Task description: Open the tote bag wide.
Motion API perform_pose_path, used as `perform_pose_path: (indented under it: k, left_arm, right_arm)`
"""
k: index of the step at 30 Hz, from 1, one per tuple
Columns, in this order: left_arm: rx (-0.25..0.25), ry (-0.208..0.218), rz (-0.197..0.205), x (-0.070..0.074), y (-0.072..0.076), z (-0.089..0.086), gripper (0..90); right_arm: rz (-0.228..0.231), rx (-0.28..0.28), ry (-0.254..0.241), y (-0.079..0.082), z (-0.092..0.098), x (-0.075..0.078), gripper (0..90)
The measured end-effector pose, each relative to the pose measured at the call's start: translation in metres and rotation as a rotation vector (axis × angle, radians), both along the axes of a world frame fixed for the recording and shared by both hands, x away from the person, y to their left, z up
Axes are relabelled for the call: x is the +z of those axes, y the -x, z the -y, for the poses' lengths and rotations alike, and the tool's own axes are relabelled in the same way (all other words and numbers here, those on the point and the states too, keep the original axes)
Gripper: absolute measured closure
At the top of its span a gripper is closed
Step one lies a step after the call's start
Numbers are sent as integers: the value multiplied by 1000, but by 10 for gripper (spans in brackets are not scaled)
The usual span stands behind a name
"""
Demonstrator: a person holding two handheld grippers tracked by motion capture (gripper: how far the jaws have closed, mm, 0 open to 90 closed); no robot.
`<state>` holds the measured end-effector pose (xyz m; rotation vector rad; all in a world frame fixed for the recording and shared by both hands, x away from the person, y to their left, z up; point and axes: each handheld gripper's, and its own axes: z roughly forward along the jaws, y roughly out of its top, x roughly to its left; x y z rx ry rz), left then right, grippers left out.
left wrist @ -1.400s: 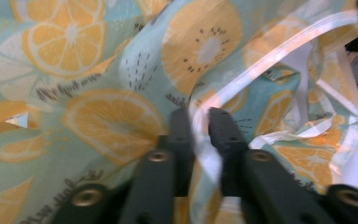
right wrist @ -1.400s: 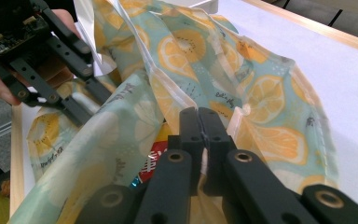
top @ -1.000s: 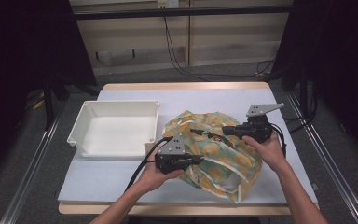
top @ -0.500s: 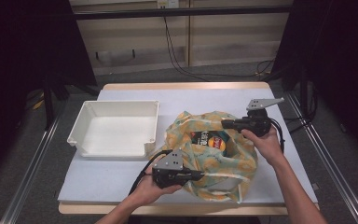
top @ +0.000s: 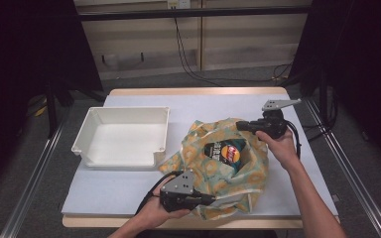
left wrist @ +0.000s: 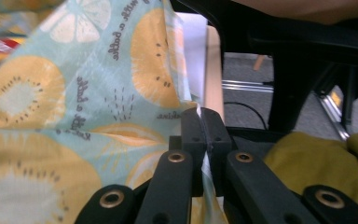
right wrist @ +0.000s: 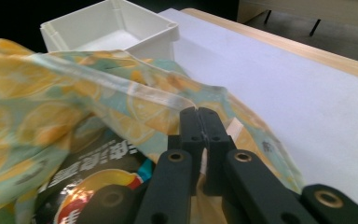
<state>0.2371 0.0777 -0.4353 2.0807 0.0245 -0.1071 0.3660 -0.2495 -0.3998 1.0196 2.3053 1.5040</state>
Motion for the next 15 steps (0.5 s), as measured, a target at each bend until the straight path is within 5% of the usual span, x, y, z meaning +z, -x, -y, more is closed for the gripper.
perform_pose_path:
  k: [9, 15]
  left_arm:
    - [-50, -58, 1, -12, 9, 3, 900]
    - [-39, -56, -6, -15, 10, 4, 900]
  right_arm:
    - [-14, -48, 25, -16, 1, -8, 900]
    - [-34, -88, 18, -23, 5, -15, 900]
